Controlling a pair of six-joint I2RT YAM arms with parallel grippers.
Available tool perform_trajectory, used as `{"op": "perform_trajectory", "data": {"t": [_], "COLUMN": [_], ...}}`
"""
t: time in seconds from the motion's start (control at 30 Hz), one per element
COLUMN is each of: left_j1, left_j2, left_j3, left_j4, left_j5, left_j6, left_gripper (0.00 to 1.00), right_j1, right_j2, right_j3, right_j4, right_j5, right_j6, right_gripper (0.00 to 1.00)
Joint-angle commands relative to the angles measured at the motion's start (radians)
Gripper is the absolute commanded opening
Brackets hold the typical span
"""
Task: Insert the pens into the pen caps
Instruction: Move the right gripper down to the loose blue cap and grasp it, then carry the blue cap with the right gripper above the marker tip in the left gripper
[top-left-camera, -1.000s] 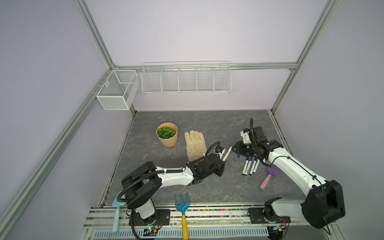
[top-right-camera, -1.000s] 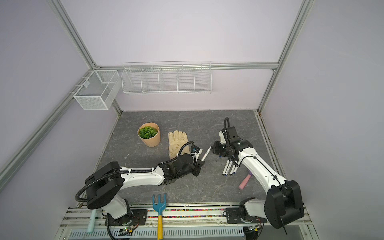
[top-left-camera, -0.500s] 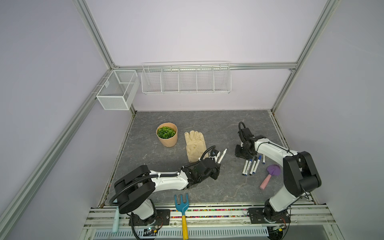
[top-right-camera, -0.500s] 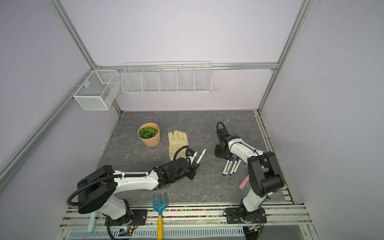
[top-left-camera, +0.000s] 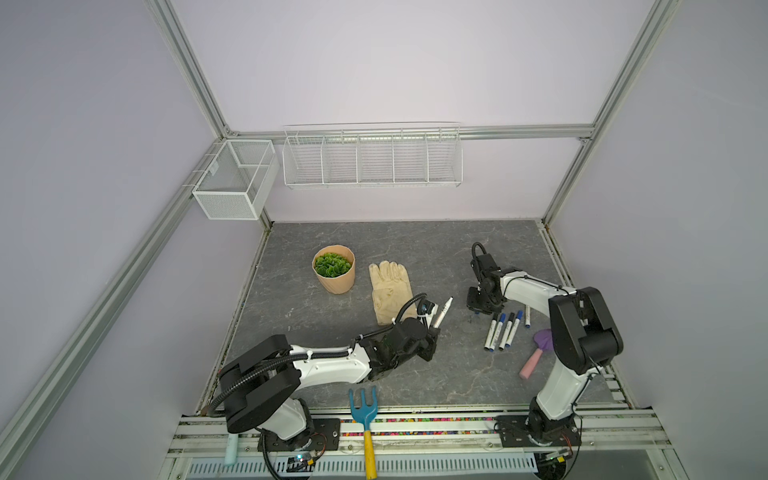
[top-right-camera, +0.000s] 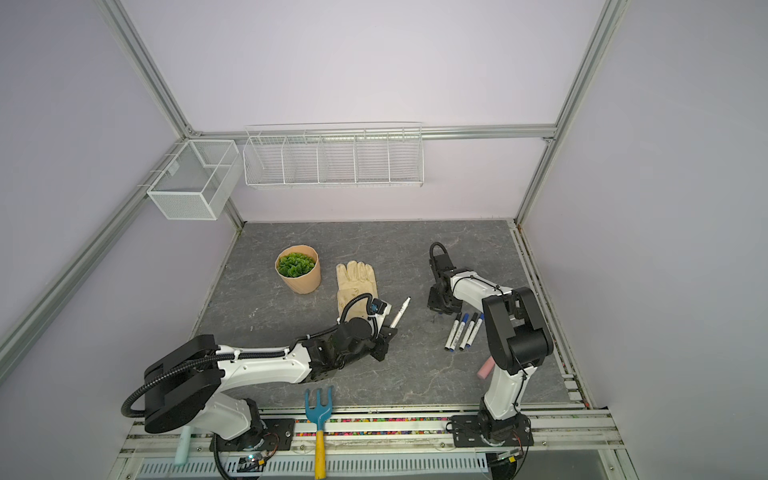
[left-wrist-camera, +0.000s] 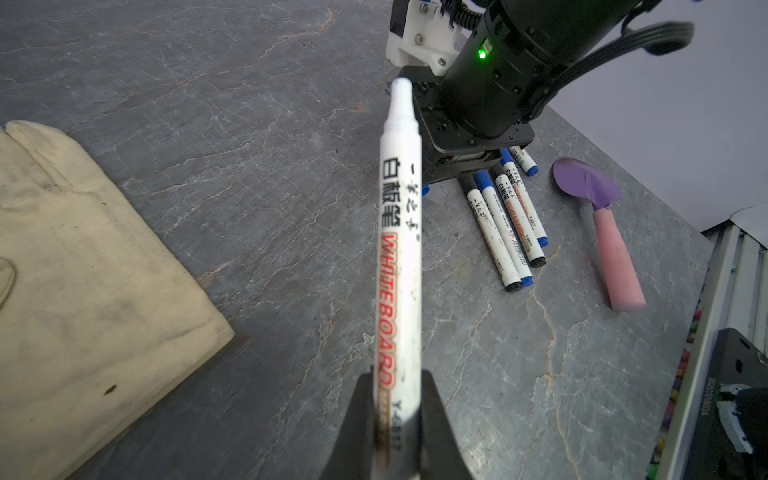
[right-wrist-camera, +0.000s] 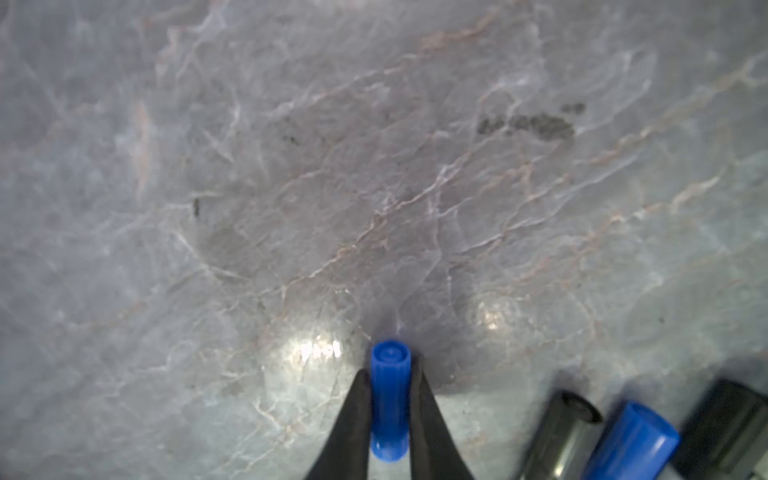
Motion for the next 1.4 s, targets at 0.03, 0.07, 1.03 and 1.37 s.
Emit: {"op": "perform_trajectory", "data": {"t": [0.03, 0.07, 1.03, 1.37], "left_j1": [-0.007, -0.007, -0.009, -0.009], "left_j2": [-0.016, -0.014, -0.062, -0.056], "left_j3": [-0.012, -0.011, -0.035, -0.028], "left_j4": [0.008, 0.006, 0.112, 0.106], "left_j5": [0.005, 0.005, 0.016, 0.021], "left_j6": [0.015, 0.016, -0.045, -0.045], "left_gripper": [0.00, 0.00, 0.00, 0.00], "right_j1": [-0.003, -0.001, 0.121, 0.140], "right_j2": [-0.017, -0.045, -0.612, -0.597], "right_j3": [-0.035, -0.046, -0.233, -0.229], "right_j4": [0.047, 0.053, 0.413, 0.422], "right_j5": [-0.061, -0.087, -0.403, -0.402], "right_j6": [0.007, 0.010, 0.112, 0.111], "right_gripper": [0.07, 0.06, 0.07, 0.06]}}
